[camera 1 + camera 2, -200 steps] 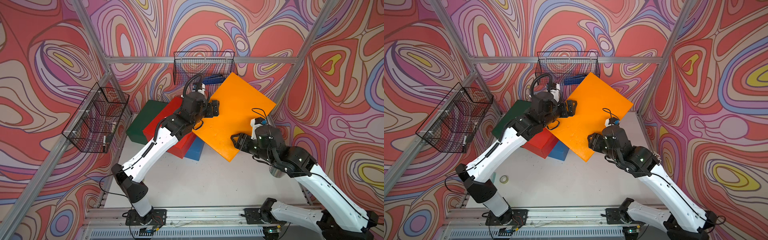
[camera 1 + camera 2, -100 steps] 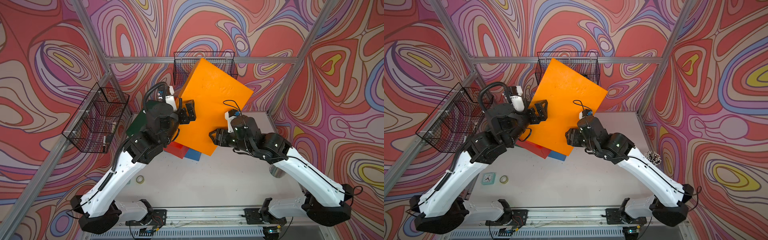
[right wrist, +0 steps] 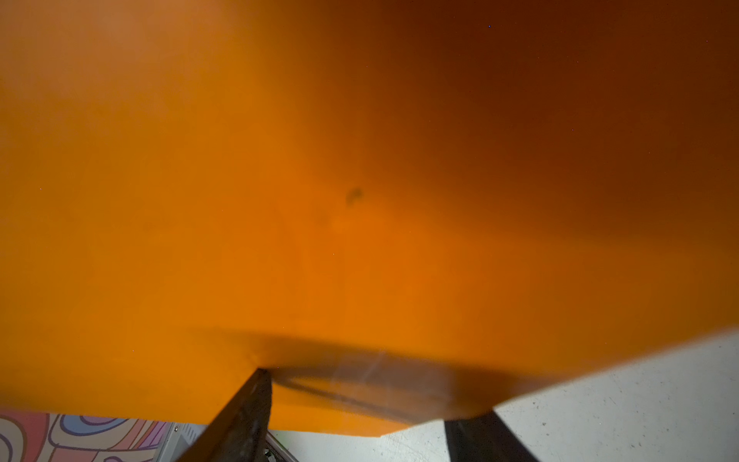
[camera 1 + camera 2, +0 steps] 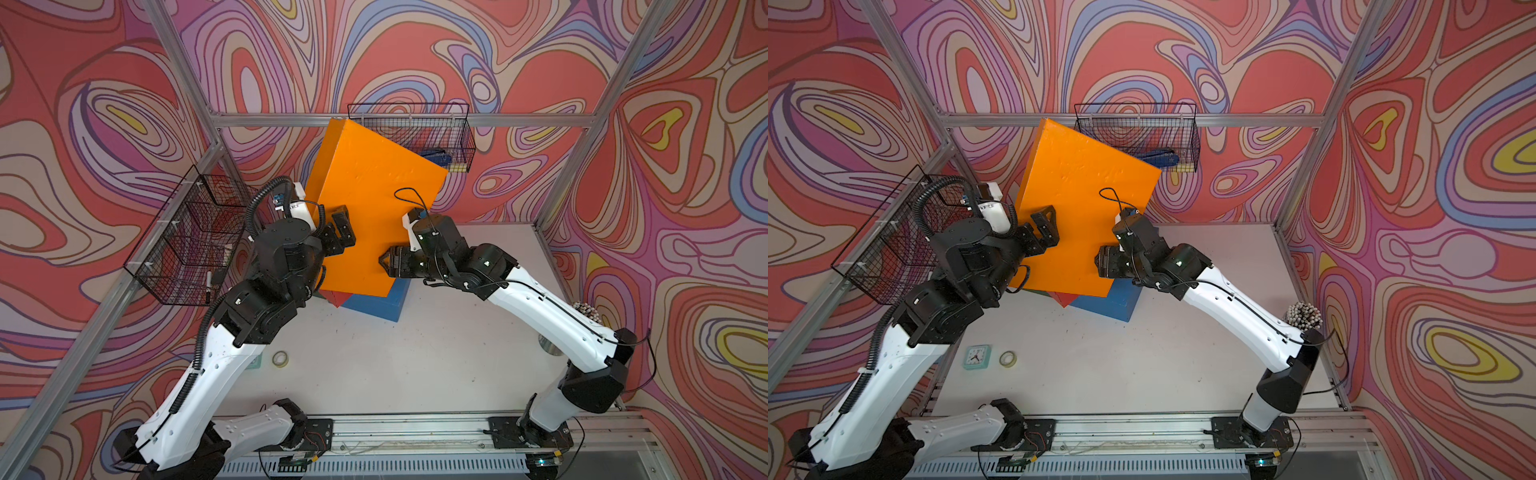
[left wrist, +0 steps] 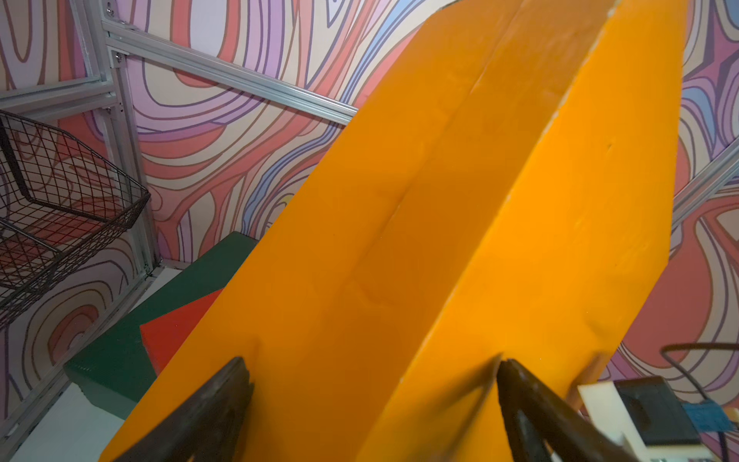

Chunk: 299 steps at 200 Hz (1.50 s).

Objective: Stack the shoeboxes
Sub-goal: Place the shoebox at the shoebox.

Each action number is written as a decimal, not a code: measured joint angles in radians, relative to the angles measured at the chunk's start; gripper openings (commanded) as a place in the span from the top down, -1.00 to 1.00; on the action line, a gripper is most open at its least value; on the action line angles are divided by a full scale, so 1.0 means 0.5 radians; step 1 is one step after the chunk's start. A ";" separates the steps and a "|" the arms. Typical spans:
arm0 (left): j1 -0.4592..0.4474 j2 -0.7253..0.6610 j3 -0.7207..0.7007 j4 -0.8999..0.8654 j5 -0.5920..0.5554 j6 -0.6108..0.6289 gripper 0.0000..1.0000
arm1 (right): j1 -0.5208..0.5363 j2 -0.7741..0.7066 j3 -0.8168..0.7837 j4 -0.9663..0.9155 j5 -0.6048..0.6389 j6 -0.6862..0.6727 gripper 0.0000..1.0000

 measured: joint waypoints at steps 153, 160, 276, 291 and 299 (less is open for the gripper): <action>0.398 0.308 0.317 -0.256 0.372 -0.179 -0.94 | -0.295 0.308 0.584 -0.119 -0.297 -0.098 -0.31; 0.414 0.312 0.316 -0.276 0.375 -0.185 -0.94 | -0.301 0.335 0.608 -0.127 -0.329 -0.087 -0.31; 0.540 0.123 0.154 -0.299 0.413 -0.317 -0.90 | -0.334 0.576 0.839 -0.071 -0.658 0.036 -0.29; 0.541 0.091 0.121 -0.300 0.413 -0.345 -0.90 | -0.340 0.576 0.819 -0.024 -0.674 0.056 -0.29; 0.540 0.079 0.110 -0.301 0.414 -0.359 -0.89 | -0.340 0.576 0.806 -0.008 -0.681 0.066 -0.29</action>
